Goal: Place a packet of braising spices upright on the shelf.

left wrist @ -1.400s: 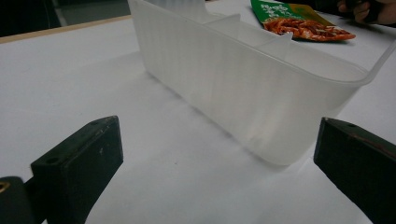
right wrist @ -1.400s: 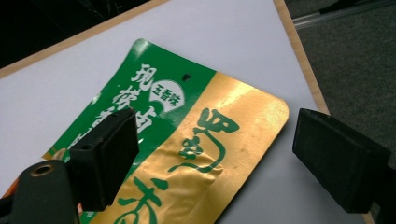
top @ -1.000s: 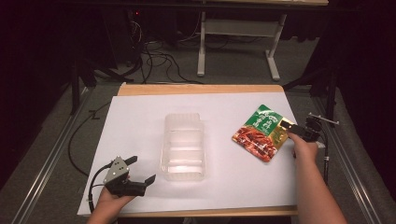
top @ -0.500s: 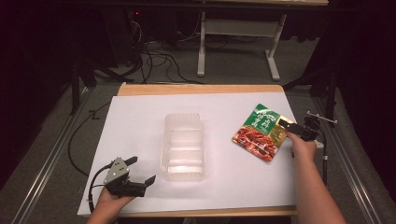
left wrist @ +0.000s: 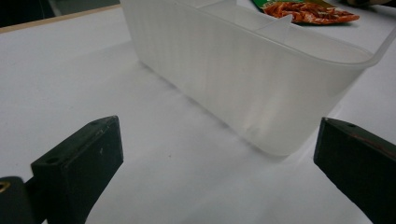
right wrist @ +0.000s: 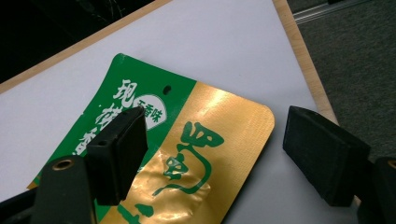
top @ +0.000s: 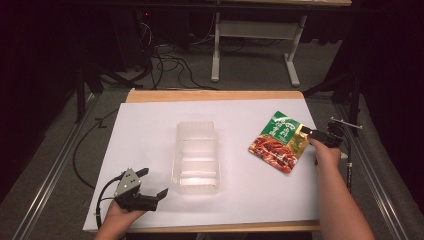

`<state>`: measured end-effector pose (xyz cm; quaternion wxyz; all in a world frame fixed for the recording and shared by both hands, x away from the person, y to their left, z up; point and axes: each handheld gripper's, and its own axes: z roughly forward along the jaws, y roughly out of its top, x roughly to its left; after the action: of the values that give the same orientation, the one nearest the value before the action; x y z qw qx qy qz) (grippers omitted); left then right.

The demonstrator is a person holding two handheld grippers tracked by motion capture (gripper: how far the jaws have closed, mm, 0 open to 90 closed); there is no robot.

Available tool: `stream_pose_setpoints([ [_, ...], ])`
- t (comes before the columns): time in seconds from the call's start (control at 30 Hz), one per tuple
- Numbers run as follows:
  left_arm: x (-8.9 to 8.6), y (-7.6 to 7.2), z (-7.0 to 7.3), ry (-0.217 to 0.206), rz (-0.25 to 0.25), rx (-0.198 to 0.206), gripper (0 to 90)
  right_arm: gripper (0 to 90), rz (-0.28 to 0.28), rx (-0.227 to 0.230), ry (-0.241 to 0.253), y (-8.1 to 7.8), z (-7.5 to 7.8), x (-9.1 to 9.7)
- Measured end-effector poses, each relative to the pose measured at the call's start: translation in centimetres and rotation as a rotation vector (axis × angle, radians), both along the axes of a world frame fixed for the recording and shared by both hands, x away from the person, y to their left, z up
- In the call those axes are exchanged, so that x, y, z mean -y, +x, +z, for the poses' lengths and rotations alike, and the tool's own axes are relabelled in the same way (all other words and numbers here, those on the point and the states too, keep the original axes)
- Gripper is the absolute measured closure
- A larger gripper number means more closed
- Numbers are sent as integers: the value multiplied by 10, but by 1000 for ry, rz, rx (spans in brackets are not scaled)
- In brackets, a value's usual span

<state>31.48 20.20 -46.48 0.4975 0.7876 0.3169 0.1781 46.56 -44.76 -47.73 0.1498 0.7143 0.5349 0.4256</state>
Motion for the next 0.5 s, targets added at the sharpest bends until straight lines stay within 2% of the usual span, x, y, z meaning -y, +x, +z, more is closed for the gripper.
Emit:
stream_pose_setpoints([
  [0.1,0,-1,0,6,-2,0,19,268,6,10,26,0,-1,-2],
  [0.2,0,-1,1,2,4,6,19,282,3,13,31,0,-2,-2],
  [0.33,0,-1,0,8,-1,0,20,367,-4,40,76,-3,-3,0],
  [0.4,0,-1,0,11,-1,2,20,382,-1,43,78,-3,-2,1],
  [0.5,0,0,0,11,2,1,20,436,16,83,79,-6,0,0],
])
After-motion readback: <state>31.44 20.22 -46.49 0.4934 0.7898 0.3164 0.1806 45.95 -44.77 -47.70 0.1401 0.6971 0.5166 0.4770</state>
